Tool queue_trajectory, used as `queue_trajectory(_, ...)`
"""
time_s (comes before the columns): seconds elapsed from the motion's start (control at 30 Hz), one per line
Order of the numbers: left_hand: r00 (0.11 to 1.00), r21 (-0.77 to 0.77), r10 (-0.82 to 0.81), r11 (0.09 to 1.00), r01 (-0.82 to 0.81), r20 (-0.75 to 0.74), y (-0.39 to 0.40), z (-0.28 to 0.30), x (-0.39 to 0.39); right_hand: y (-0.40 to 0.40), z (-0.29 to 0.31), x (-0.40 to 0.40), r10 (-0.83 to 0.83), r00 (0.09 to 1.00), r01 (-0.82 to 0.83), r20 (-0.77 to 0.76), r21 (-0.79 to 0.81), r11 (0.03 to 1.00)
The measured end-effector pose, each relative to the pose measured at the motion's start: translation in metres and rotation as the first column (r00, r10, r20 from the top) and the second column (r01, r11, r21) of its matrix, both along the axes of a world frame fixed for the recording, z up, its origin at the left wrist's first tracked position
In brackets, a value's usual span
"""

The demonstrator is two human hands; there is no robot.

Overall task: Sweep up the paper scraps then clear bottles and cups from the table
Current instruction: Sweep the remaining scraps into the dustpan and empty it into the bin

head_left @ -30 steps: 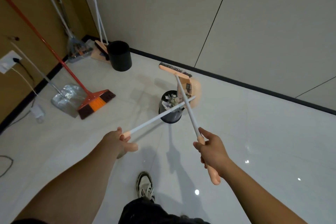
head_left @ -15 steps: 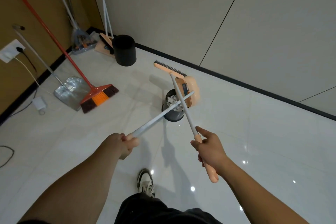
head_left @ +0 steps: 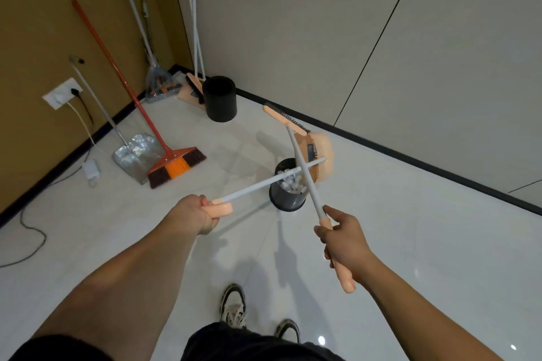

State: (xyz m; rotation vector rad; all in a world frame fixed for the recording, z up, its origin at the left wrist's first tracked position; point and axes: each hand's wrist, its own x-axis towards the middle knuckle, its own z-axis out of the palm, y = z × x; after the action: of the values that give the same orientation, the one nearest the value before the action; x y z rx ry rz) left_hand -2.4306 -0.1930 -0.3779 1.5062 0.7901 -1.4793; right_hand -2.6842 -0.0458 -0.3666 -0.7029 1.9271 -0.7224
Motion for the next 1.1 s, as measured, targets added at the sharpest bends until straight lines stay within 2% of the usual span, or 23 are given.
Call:
queue_trajectory(0.13, 0.956, -0.051, -0.269, 0.96, 0.276, 0.122, 0.007, 0.01, -0.013, 0.004, 0.012, -0.02, 0.009, 1.0, -0.01, -0.016, -0.057, 0.998)
queue_trajectory(0.2, 0.93, -0.084, -0.342, 0.931, 0.355, 0.134, 0.011, 0.016, -0.018, 0.003, 0.018, -0.027, 0.011, 1.0, -0.012, -0.013, -0.086, 0.996)
queue_trajectory(0.33, 0.92, -0.191, -0.349, 0.905, 0.38, 0.18, -0.01, 0.027, -0.025, -0.003, 0.027, -0.038, 0.004, 1.0, -0.004, 0.006, -0.14, 0.99)
queue_trajectory(0.4, 0.888, -0.256, -0.39, 0.857, 0.447, 0.243, -0.031, 0.037, -0.029, -0.009, 0.028, -0.043, 0.001, 1.0, 0.0, 0.011, -0.152, 0.988)
queue_trajectory(0.47, 0.834, -0.286, -0.423, 0.8, 0.527, 0.354, -0.057, 0.047, -0.032, -0.017, 0.026, -0.045, -0.012, 1.0, 0.016, 0.021, -0.162, 0.987)
queue_trajectory(0.53, 0.745, -0.242, -0.409, 0.768, 0.593, 0.527, -0.083, 0.055, -0.032, -0.032, 0.023, -0.047, -0.039, 0.998, 0.045, 0.041, -0.164, 0.985)
queue_trajectory(0.6, 0.594, -0.17, -0.381, 0.725, 0.667, 0.709, -0.111, 0.054, -0.032, -0.053, 0.016, -0.049, -0.075, 0.995, 0.084, 0.068, -0.151, 0.985)
queue_trajectory(0.7, 0.359, -0.082, -0.342, 0.616, 0.783, 0.868, -0.157, 0.038, -0.033, -0.09, -0.002, -0.049, -0.123, 0.988, 0.133, 0.096, -0.1, 0.986)
queue_trajectory(0.8, -0.001, 0.176, -0.349, 0.47, 0.865, 0.937, -0.214, 0.008, -0.032, -0.138, -0.026, -0.048, -0.184, 0.977, 0.188, 0.11, -0.034, 0.982)
queue_trajectory(0.87, -0.241, 0.361, -0.347, 0.343, 0.867, 0.907, -0.255, -0.013, -0.031, -0.174, -0.044, -0.043, -0.232, 0.965, 0.232, 0.123, 0.013, 0.973)
queue_trajectory(0.97, -0.56, 0.606, -0.283, 0.104, 0.789, 0.778, -0.303, -0.04, -0.022, -0.222, -0.06, -0.031, -0.291, 0.949, 0.278, 0.123, 0.113, 0.954)
queue_trajectory(1.1, -0.778, 0.764, -0.123, -0.15, 0.628, 0.616, -0.361, -0.06, -0.011, -0.278, -0.063, -0.017, -0.396, 0.909, 0.363, 0.131, 0.219, 0.906)
